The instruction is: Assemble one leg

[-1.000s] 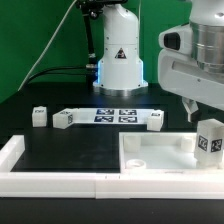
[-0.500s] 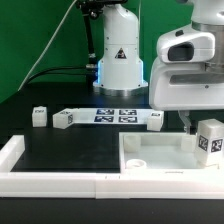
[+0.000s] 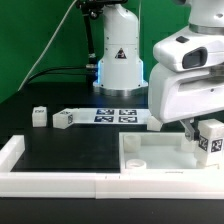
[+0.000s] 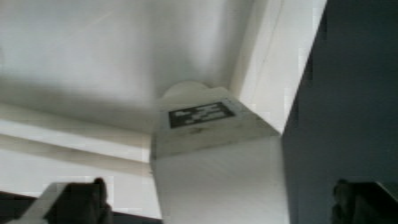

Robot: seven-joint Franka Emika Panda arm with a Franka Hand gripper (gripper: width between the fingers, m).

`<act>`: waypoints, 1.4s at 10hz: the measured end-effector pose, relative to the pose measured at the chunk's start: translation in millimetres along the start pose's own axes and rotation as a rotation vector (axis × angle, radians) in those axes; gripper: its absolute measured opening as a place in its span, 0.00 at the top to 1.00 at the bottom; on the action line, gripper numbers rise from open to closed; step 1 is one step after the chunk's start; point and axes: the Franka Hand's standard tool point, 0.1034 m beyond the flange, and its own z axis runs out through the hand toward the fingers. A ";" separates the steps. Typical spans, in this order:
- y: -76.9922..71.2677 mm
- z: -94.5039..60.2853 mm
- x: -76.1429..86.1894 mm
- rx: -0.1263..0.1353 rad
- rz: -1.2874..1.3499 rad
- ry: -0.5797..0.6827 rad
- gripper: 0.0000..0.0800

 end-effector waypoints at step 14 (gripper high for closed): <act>12.2 -0.2 -1.7 0.056 0.987 0.048 0.63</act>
Offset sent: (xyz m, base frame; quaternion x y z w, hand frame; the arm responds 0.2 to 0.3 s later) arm 0.0000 0.0000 0.0000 0.0000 0.0000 0.0000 1.0000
